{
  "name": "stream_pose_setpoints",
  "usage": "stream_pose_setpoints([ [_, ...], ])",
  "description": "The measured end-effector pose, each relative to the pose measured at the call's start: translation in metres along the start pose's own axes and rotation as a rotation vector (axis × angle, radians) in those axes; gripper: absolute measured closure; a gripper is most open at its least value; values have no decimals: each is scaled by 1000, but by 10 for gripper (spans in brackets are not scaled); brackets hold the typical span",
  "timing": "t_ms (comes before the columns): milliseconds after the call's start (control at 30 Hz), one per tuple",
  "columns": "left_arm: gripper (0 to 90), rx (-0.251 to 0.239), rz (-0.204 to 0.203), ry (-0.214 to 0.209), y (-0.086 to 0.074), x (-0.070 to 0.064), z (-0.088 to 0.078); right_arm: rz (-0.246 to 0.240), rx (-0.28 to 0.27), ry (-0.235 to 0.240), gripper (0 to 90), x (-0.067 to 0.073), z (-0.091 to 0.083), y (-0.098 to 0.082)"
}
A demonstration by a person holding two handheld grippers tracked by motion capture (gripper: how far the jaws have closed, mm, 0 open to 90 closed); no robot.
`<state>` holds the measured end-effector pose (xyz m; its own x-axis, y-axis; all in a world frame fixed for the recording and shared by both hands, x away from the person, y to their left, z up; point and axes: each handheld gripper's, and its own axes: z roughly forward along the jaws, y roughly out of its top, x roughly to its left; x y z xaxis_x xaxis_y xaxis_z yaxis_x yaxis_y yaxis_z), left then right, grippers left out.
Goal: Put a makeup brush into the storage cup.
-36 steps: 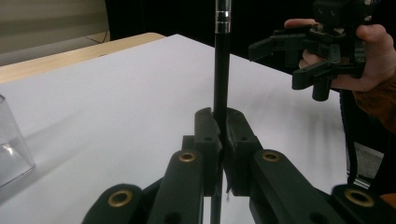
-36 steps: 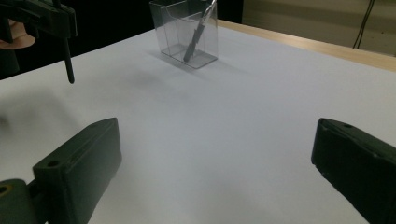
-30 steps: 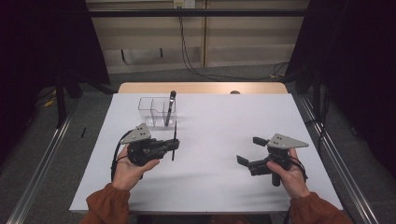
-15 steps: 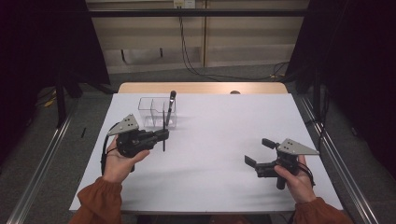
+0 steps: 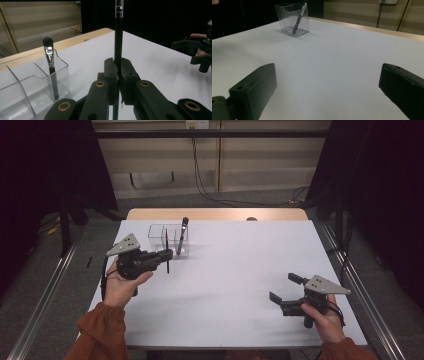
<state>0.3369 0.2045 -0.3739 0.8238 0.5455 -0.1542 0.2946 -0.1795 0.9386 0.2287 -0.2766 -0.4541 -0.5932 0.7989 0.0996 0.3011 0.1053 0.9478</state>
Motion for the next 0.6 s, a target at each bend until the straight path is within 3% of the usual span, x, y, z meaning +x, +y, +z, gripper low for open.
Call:
stream_pose_setpoints([
  [133,854,6,8,16,0,3,-1,7,-8,8,4,-1,-4,-2],
  [600,854,-28,8,49,13,16,-4,-2,-40,-43,3,-2,-17,-9],
])
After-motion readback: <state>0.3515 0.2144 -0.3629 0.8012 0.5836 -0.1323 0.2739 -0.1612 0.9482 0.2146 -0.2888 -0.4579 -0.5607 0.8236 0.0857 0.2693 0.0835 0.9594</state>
